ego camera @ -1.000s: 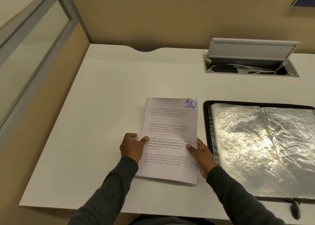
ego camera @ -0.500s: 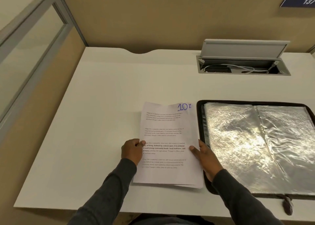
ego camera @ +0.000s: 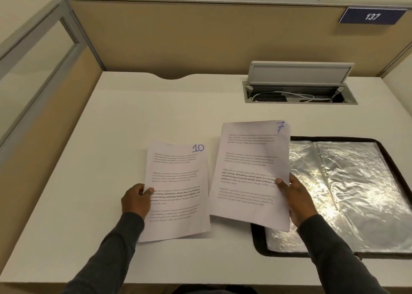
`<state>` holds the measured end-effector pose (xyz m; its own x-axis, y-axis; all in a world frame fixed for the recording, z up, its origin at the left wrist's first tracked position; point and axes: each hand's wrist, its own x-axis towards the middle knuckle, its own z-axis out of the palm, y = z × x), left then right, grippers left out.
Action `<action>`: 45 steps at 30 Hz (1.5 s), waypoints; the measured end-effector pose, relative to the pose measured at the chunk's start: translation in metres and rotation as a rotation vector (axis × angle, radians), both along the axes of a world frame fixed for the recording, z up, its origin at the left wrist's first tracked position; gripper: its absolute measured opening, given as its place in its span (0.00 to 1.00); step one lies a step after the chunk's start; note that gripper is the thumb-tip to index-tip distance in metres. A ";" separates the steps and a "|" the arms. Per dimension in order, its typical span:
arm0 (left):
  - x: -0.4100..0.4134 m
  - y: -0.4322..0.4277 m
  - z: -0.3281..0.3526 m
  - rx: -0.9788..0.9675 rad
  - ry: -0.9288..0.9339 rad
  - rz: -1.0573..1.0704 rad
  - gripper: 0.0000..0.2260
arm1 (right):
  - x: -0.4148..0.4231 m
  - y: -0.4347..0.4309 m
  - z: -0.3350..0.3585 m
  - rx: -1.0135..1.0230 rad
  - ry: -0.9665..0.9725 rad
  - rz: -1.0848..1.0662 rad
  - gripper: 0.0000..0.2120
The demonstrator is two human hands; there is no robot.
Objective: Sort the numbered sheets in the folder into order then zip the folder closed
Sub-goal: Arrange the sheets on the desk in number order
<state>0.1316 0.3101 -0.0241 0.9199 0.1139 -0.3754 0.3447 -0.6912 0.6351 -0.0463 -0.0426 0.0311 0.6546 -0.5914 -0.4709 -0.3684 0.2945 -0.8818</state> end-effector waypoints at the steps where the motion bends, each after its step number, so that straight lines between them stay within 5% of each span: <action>1: -0.001 -0.002 0.000 0.003 0.000 -0.007 0.12 | 0.000 -0.005 0.004 -0.013 -0.013 -0.011 0.11; 22: -0.042 -0.070 0.001 -0.062 0.045 -0.177 0.18 | -0.030 -0.042 0.009 0.030 -0.078 -0.013 0.15; 26: -0.041 -0.071 0.004 -0.079 0.057 -0.185 0.10 | -0.026 -0.029 0.001 0.077 -0.058 0.017 0.13; 30: -0.043 -0.070 0.009 -0.076 -0.061 -0.109 0.20 | -0.021 -0.015 -0.006 0.113 -0.046 0.050 0.14; 37: -0.045 -0.086 0.033 -0.410 0.091 -0.125 0.14 | -0.007 0.020 -0.016 0.200 -0.031 0.126 0.14; 45: -0.037 -0.062 0.024 -0.383 0.079 -0.035 0.11 | 0.007 0.051 -0.023 0.265 -0.038 0.215 0.17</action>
<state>0.0947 0.2478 0.0003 0.8872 -0.0788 -0.4545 0.3835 -0.4217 0.8217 -0.0394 0.0083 0.0081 0.7708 -0.2984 -0.5628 -0.4156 0.4340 -0.7993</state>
